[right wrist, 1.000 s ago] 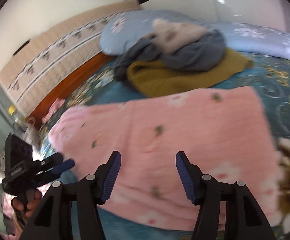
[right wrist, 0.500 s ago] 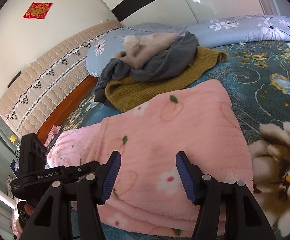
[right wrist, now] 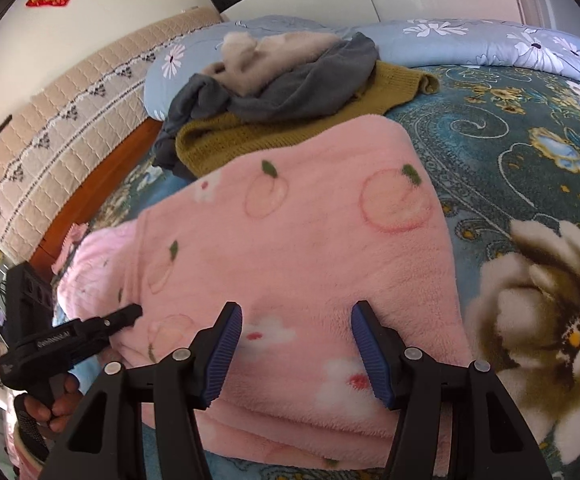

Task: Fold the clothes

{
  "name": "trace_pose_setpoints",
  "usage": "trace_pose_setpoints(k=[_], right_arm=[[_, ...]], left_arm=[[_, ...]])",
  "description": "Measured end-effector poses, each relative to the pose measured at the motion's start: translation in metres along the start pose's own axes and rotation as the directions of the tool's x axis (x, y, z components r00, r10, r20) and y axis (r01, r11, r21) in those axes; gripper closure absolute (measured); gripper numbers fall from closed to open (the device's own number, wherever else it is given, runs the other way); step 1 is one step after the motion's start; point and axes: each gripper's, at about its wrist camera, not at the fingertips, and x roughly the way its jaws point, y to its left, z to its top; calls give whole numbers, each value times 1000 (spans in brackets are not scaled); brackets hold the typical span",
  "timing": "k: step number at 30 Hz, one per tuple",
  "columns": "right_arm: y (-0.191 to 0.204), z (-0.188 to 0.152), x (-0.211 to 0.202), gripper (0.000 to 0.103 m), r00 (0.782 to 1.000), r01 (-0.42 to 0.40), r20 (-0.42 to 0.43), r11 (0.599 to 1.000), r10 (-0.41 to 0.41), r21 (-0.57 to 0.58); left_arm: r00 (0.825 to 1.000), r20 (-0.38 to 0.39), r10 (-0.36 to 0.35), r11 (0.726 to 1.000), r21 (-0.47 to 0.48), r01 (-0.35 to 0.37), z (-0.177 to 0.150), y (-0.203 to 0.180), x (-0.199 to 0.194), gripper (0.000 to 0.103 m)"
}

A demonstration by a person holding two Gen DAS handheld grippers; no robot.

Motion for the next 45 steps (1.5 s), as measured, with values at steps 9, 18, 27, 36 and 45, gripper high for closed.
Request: trace_pose_setpoints(k=[9,18,27,36,45], right_arm=[[-3,0,-1,42,1000,-9,15,1000,9,1],[0,0,-2,42,1000,4,31,1000,-4,-8],[13,2,-21,41,988,8,155,1000,-5,-19],[21,0,-14,41,985,90,152,994,-81,-56],[19,3,-29,41,980,48,195,998,-39,-42]], left_arm=[[980,170,-101,994,-26,107,2,18,-50,64],[856,489,169,936,-353,17,15,136,-196,39],[875,468,125,831,-531,165,11,228,-190,33],[884,460,86,839,-512,184,37,238,-170,33],[917,351,189,815,-577,52,48,244,-163,70]])
